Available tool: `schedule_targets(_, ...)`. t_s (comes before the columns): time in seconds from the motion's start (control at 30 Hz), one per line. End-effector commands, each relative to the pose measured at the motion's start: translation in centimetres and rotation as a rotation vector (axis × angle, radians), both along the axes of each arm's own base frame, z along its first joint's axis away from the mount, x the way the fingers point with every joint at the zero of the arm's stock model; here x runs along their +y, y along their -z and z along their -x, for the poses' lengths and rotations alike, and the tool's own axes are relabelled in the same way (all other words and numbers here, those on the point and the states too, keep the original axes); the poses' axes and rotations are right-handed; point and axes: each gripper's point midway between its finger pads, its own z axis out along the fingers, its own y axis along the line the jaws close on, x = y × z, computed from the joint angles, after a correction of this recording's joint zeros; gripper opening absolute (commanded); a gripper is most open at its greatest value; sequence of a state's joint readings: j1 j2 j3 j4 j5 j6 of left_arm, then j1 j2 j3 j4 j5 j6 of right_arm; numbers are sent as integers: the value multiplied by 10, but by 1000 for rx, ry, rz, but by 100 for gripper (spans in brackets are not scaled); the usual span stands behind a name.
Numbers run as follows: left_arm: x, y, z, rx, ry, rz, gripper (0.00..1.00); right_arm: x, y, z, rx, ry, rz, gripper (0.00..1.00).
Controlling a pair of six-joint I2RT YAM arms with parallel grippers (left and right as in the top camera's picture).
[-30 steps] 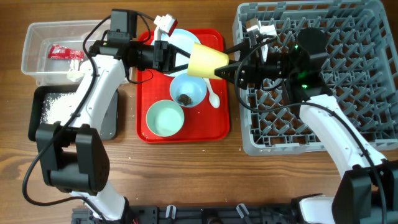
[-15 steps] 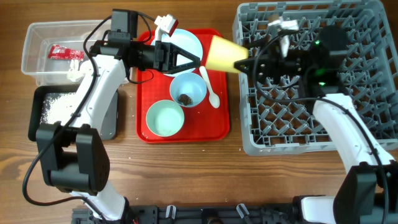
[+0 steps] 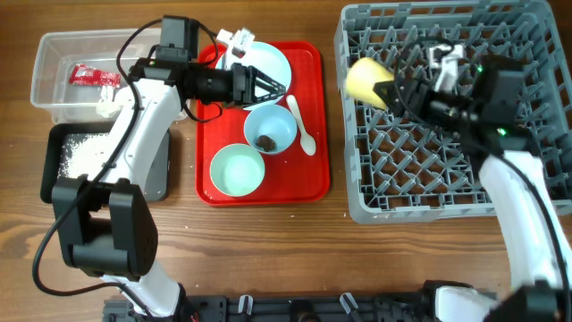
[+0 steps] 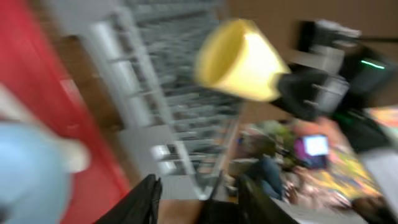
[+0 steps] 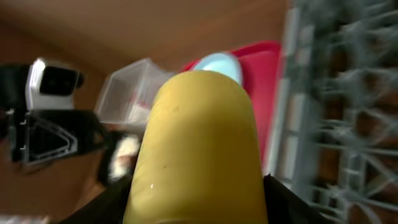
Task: Sort waste into correct bins and load items into the dishwasher rack
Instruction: 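Take the yellow cup with the right gripper and place it in the rack, then grasp the blue bowl with the left gripper and lift it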
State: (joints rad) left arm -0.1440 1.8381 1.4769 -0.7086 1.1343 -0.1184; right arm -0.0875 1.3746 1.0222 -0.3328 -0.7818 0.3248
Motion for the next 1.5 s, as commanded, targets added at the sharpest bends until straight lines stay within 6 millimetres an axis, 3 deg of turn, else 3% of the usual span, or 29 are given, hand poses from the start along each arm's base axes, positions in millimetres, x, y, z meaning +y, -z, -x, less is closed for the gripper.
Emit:
schedule_targets(0.0, 18, 19, -18, -55, -110, -201, 43, -38, -31, 6, -75, 211, 202, 35)
schedule_targets(0.1, 22, 23, -22, -61, -130, -237, 45, -54, -34, 25, -3, 291, 275, 34)
schedule_targets(0.3, 29, 32, -27, -66, -164, -298, 46, -79, -2, 80, 309, 367, 426, 34)
schedule_targets(0.5, 35, 37, -29, -64, -186, -342, 49, -78, 25, 120, 529, 343, 443, 34)
schedule_targets(0.7, 35, 37, -29, -65, -186, -342, 50, -75, 52, 138, 707, 292, 486, 33)
schedule_targets(0.83, 36, 38, -30, -66, -189, -347, 51, -78, 69, 135, 763, 281, 571, 35)
schedule_targets(0.9, 36, 38, -30, -66, -190, -349, 51, -76, 83, 127, 799, 263, 588, 41)
schedule_targets(1.03, 36, 39, -29, -62, -190, -350, 53, -75, 100, 125, 863, 242, 599, 63)
schedule_targets(1.13, 38, 41, -30, -62, -197, -367, 47, -75, 105, 120, 867, 238, 596, 73)
schedule_targets(1.3, 31, 46, -28, -78, -192, -418, 54, -73, 89, 105, 805, 255, 574, 98)
schedule_targets(1.47, 6, 63, -19, -146, -168, -595, 59, -73, 49, 78, 679, 276, 561, 100)
